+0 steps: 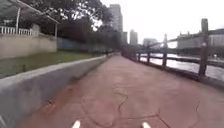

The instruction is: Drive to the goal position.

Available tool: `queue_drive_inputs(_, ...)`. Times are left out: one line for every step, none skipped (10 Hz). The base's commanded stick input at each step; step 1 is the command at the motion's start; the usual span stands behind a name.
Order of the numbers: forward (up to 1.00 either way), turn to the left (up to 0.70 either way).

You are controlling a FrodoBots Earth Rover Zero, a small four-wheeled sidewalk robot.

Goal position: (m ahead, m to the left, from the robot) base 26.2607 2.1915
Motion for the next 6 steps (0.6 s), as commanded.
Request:
queue_drive_inputs(0.70,-0.26)
queue_drive_inputs(0.70,-0.07)
queue_drive_inputs(0.70,0.00)
queue_drive_inputs(0.70,0.00)
queue_drive_inputs(0.70,0.00)
queue_drive_inputs(0.70,0.00)
